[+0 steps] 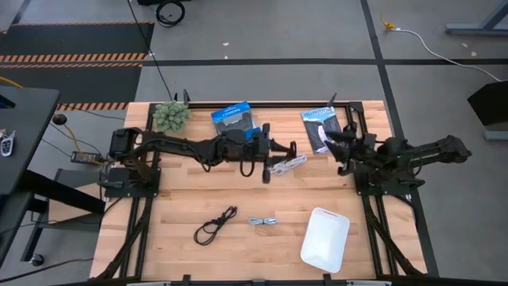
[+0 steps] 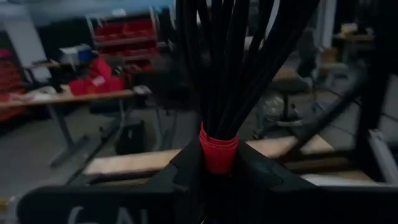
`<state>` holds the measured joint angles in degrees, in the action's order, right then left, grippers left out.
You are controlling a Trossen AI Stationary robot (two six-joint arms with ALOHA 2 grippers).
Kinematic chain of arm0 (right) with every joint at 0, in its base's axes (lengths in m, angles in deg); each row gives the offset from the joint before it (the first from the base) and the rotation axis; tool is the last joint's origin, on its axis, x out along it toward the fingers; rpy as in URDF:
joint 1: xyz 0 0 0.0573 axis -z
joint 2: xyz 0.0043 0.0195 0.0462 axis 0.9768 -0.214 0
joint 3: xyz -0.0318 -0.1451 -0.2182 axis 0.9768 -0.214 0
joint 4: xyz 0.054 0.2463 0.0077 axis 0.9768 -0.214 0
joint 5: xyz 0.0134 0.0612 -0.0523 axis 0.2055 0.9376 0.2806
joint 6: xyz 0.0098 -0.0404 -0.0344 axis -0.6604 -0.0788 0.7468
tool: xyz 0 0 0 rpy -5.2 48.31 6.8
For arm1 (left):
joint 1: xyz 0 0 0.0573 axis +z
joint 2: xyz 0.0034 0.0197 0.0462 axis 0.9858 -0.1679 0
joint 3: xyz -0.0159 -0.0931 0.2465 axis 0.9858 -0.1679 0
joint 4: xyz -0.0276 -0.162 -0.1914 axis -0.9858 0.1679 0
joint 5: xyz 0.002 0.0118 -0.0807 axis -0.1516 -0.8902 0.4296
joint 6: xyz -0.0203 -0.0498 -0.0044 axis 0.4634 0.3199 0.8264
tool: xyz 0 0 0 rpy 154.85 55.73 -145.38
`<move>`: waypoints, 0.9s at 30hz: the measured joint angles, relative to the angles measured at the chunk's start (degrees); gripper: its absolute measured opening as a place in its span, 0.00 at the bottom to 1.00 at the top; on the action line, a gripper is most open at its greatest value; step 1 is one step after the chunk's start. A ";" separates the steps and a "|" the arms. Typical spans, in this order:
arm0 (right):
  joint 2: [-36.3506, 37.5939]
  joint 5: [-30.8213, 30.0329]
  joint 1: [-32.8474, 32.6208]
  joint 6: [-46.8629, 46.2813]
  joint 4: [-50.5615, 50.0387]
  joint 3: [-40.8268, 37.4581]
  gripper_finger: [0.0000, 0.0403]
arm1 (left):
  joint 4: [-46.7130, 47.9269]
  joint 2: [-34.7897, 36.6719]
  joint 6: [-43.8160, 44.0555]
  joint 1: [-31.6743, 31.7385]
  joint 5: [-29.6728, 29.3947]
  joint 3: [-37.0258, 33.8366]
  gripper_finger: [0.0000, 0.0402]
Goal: Pick and place USB-C Cables
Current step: Put the top black charger cable into the white bin
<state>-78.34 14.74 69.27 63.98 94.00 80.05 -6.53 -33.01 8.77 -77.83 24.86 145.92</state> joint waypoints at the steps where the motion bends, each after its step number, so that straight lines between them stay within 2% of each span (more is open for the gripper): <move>1: -2.21 0.13 0.15 -0.04 -2.10 1.93 0.41 | -0.06 -0.15 0.12 0.57 0.02 0.08 0.19; 8: -17.22 0.25 -0.10 0.40 -10.66 12.44 0.44 | 3.37 -0.17 2.73 2.56 4.34 0.04 0.19; 15: -29.23 0.21 -1.87 0.94 -12.22 20.28 0.61 | 6.45 0.16 2.96 1.80 7.91 0.04 0.19; 21: -35.45 0.28 -3.49 0.34 -12.03 24.90 0.74 | 7.36 0.13 4.49 0.13 9.80 0.01 0.19; 24: -36.78 0.47 -4.59 -0.52 -11.93 26.32 0.76 | 7.79 0.13 4.46 -0.75 9.89 0.01 0.19; 27: -37.22 0.47 -5.36 -0.70 -11.84 26.76 0.72 | 7.81 0.13 4.53 -1.46 9.92 0.01 0.19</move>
<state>-115.56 15.21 63.91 63.28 82.16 106.81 1.28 -32.88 13.30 -79.30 34.78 145.93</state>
